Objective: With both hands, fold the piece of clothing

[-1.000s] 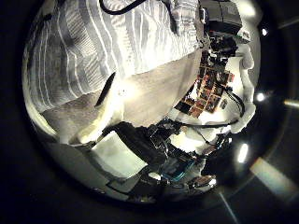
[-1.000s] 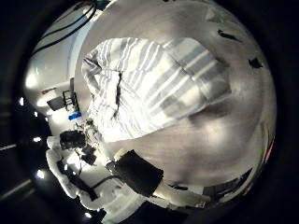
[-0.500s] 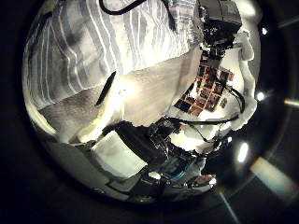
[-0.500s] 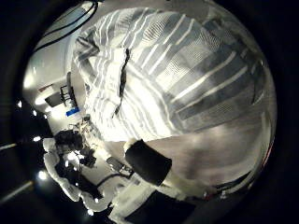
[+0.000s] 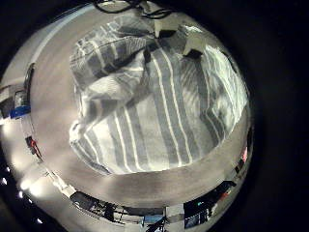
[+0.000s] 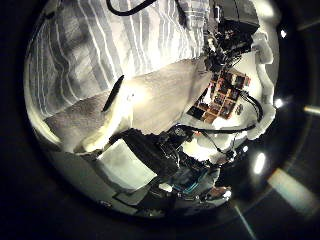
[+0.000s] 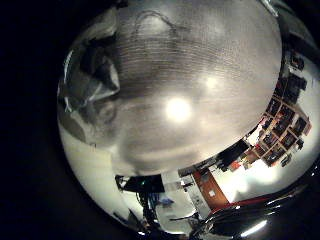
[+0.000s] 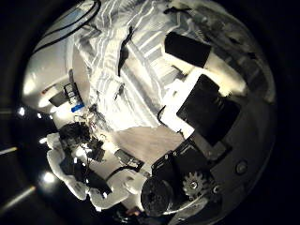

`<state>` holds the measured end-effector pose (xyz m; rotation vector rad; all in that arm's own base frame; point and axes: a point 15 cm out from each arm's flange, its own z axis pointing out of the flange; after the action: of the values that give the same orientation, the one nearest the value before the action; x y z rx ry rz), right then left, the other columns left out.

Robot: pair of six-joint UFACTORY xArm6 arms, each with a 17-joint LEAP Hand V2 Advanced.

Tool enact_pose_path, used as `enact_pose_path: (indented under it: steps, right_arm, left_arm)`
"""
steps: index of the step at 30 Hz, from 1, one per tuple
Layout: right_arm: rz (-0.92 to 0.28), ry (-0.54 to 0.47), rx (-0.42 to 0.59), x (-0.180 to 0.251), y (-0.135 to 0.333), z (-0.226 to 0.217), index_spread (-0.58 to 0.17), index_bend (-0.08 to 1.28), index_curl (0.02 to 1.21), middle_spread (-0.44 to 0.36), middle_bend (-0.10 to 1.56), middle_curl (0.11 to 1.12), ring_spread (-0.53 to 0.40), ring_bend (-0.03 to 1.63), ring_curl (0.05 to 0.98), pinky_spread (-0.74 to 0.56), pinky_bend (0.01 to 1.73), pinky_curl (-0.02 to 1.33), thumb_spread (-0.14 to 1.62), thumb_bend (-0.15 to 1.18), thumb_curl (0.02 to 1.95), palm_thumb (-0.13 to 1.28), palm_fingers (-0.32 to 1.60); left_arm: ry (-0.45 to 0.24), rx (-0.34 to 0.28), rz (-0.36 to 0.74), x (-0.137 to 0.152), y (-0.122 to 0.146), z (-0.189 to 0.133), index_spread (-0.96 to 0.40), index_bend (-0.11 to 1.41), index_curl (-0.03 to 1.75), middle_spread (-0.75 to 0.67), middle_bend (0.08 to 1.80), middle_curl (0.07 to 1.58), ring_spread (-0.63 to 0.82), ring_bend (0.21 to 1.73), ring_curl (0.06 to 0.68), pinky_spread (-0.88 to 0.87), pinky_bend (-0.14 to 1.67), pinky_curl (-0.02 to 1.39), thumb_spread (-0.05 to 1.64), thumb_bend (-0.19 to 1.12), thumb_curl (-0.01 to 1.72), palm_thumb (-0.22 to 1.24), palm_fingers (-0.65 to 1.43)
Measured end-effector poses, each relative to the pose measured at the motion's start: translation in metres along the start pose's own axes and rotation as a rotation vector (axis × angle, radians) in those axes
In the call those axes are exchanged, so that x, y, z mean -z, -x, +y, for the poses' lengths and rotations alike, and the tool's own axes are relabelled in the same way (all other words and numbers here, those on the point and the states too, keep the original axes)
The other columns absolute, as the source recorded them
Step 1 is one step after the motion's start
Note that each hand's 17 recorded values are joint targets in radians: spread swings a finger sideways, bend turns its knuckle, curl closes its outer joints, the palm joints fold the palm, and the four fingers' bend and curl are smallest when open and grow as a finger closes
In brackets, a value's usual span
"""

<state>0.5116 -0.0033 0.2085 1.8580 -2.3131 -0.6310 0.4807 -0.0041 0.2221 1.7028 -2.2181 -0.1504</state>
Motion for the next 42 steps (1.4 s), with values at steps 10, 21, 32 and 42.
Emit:
enact_pose_path:
  steps: [10, 21, 32, 42]
  right_arm:
    - [-0.005, -0.106, -0.012, 0.045, -0.015, 0.007, -0.421, 0.90, 0.82, -0.178, 1.30, 0.71, -0.207, 1.43, 0.538, -0.28, 1.34, 0.57, 1.06, 0.09, 0.57, 1.02, 1.20]
    - [-0.057, -0.171, -0.085, 0.066, -0.099, 0.033, -0.382, 0.93, 0.95, -0.148, 1.36, 0.72, -0.187, 1.48, 0.586, -0.22, 1.38, 0.63, 1.08, 0.08, 0.68, 1.07, 1.14]
    - [-0.133, -0.165, -0.135, 0.055, -0.134, 0.044, -0.377, 0.27, 0.81, -0.167, 0.94, 0.58, -0.246, 1.36, 0.526, -0.42, 1.44, 0.59, 1.16, -0.04, 0.58, 0.59, 0.45]
    - [-0.111, -0.133, -0.074, 0.046, -0.097, 0.039, -0.249, 0.26, 0.61, 0.019, 0.63, 0.44, 0.015, 0.98, 0.360, 0.05, 1.01, 0.41, 1.15, -0.04, 0.47, 0.47, 0.01]
  left_arm:
    - [-0.006, -0.009, -0.002, 0.005, -0.001, 0.003, -0.05, 0.19, 0.43, 0.16, 0.20, 0.41, 0.26, 0.59, 0.228, 0.30, 0.19, 0.37, 1.20, -0.02, 0.33, 0.51, 0.28]
    - [0.036, -0.049, 0.006, 0.004, -0.017, 0.022, -0.05, 0.19, 0.43, 0.16, 0.19, 0.41, 0.26, 0.58, 0.222, 0.31, 0.19, 0.35, 1.21, -0.02, 0.33, 0.52, 0.28]
    - [0.037, -0.059, 0.003, 0.003, -0.023, 0.026, -0.05, 0.19, 0.44, 0.16, 0.19, 0.40, 0.28, 0.58, 0.220, 0.32, 0.19, 0.34, 1.21, -0.02, 0.33, 0.52, 0.28]
    - [0.031, -0.056, -0.001, 0.005, -0.021, 0.030, -0.05, 0.19, 0.45, 0.17, 0.19, 0.39, 0.28, 0.57, 0.219, 0.32, 0.19, 0.34, 1.21, -0.02, 0.32, 0.52, 0.28]
